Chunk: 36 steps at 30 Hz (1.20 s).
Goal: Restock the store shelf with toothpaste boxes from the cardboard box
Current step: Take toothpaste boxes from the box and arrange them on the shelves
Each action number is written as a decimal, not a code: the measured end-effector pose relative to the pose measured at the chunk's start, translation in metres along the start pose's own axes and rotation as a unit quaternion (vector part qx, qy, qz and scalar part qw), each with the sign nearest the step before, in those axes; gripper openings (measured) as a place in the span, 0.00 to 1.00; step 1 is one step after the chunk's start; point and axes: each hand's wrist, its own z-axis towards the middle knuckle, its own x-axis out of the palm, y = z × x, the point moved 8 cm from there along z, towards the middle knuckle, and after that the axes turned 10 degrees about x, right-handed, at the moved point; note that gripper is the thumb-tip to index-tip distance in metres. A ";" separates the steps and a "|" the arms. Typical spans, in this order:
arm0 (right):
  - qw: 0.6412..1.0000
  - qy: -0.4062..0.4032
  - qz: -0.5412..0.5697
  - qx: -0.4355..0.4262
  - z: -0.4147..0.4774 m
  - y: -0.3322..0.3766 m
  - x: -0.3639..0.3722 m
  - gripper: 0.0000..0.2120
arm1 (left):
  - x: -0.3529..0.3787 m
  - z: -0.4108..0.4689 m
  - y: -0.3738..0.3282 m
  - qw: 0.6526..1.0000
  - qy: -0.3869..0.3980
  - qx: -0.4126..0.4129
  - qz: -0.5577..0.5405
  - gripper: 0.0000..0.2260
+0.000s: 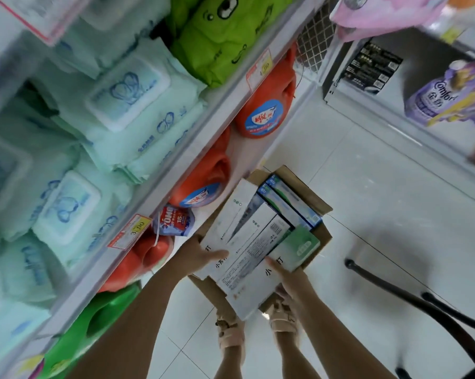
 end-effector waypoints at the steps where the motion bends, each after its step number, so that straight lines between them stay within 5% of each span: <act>1: 1.000 0.017 0.005 0.004 -0.018 0.011 0.001 0.33 | 0.000 -0.015 -0.012 0.999 -0.006 -0.003 -0.040 0.35; 5: 0.995 0.089 0.008 -0.037 -0.101 0.055 -0.002 0.26 | 0.011 -0.083 -0.054 0.973 0.019 -0.040 -0.226 0.35; 9: 0.986 0.139 -0.011 -0.086 -0.188 0.089 -0.005 0.10 | 0.017 -0.158 -0.108 0.946 0.012 -0.027 -0.324 0.10; 17: 0.965 0.190 -0.090 -0.155 -0.337 0.111 0.017 0.25 | 0.003 -0.278 -0.174 0.949 -0.041 0.030 -0.312 0.18; 20: 0.956 0.222 -0.080 -0.172 -0.382 0.107 0.030 0.16 | -0.007 -0.319 -0.189 0.948 -0.066 0.074 -0.301 0.19; 23: 0.950 0.232 -0.070 -0.196 -0.419 0.097 0.044 0.21 | -0.021 -0.355 -0.195 0.943 -0.087 0.135 -0.293 0.24; 30: 0.939 0.243 -0.045 -0.238 -0.499 0.057 0.114 0.32 | -0.045 -0.453 -0.198 0.928 -0.199 0.194 -0.249 0.14; 36: 0.914 0.298 -0.034 -0.273 -0.566 0.019 0.172 0.17 | -0.074 -0.551 -0.205 0.912 -0.294 0.235 -0.165 0.10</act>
